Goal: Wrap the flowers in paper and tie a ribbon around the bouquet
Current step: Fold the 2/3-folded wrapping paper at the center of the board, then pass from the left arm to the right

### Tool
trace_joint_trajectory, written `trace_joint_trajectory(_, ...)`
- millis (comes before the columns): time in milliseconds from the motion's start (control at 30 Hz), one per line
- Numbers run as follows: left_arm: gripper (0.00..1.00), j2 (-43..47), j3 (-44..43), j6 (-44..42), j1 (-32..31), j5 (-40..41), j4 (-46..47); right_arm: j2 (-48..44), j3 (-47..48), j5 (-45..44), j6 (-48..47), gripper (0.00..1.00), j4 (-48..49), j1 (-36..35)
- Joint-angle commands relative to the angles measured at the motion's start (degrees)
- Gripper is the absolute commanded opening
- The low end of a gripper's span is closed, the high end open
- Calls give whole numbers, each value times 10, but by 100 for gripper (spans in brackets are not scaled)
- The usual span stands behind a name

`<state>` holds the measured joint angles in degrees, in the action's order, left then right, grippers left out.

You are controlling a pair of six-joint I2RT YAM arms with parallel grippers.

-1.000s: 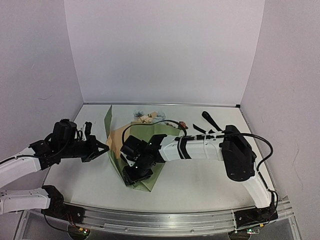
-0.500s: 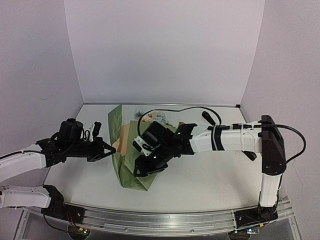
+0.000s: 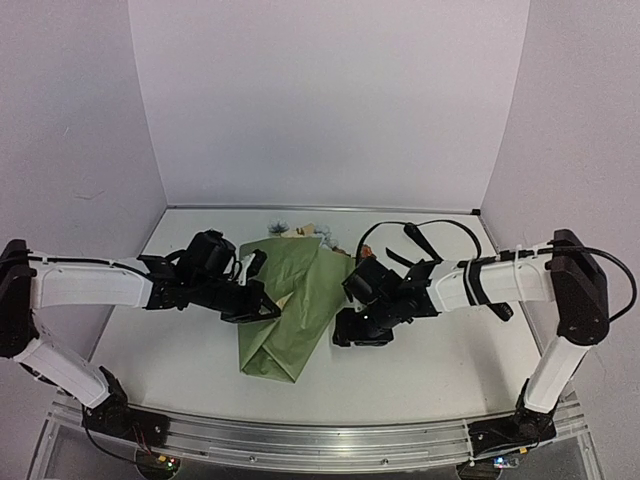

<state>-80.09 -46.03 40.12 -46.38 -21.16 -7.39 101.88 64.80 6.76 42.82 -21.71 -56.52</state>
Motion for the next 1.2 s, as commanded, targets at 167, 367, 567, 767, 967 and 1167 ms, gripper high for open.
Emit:
trace_joint_trajectory(167, 0, -113, -81, -35, -28, -12, 8, -77, -22, -4, 36, 74, 105, 48)
trace_joint_trajectory(367, 0, -147, -96, -42, -39, -19, 10, -7, 51, 60, 59, 84, 133, 87)
trace_joint_trajectory(567, 0, -175, -117, -51, -42, -30, 7, 75, 107, 102, 115, 78, 170, 117)
trace_joint_trajectory(767, 0, -196, -133, -54, -42, -35, 9, 122, 134, 114, 139, 58, 174, 130)
trace_joint_trajectory(967, 0, -211, -141, -48, -42, -45, 15, 157, 159, 127, 154, 30, 174, 143)
trace_joint_trajectory(1167, 6, -224, -157, -49, -42, -56, 14, 178, 172, 135, 153, 0, 170, 158)
